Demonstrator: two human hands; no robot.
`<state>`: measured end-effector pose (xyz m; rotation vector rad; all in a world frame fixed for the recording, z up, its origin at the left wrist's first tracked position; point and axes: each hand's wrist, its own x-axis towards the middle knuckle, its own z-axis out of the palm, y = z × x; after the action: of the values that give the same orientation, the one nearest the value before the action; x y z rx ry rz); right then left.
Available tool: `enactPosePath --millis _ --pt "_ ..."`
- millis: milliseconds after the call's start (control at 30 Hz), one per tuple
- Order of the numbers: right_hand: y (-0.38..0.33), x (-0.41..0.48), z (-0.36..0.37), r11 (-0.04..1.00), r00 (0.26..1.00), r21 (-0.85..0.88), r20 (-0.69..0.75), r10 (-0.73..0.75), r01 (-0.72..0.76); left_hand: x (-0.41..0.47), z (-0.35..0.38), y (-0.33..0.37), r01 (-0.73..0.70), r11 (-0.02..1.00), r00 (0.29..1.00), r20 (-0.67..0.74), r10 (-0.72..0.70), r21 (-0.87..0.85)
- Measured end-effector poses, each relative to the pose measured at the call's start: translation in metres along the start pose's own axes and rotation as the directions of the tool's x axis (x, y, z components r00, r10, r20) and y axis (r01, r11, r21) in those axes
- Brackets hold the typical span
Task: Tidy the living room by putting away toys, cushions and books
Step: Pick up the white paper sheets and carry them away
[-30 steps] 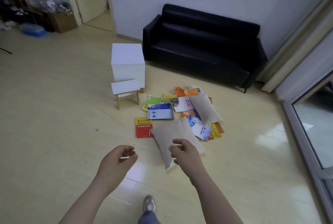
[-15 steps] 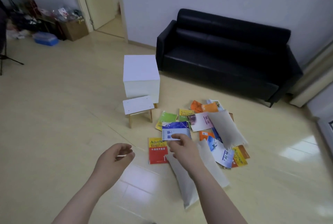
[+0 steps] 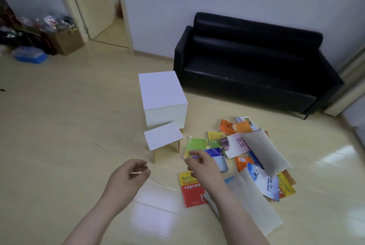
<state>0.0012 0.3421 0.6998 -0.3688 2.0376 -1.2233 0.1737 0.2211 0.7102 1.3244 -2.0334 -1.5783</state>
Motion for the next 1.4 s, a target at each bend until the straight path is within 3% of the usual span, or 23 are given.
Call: enactPosePath --millis 300,767,1033,1400 --pt "-0.054 0.062 0.077 0.999 0.997 0.038 -0.062 0.041 -0.039 0.110 -0.076 0.004 -0.018 1.000 0.997 0.075 0.017 0.019" --pt "-0.184 0.273 0.175 0.995 0.995 0.085 -0.078 0.065 -0.058 0.364 -0.174 0.052 -0.084 0.994 0.993 0.083 0.078 0.071" --pt "-0.234 0.351 0.210 0.993 0.991 0.066 -0.086 0.105 -0.100 0.463 -0.210 0.061 -0.071 0.996 0.992 0.110 0.064 0.063" --pt "-0.326 0.487 0.296 0.982 0.962 0.071 -0.202 0.183 -0.172 0.662 -0.296 0.085 -0.128 0.989 0.963 0.247 0.105 0.079"
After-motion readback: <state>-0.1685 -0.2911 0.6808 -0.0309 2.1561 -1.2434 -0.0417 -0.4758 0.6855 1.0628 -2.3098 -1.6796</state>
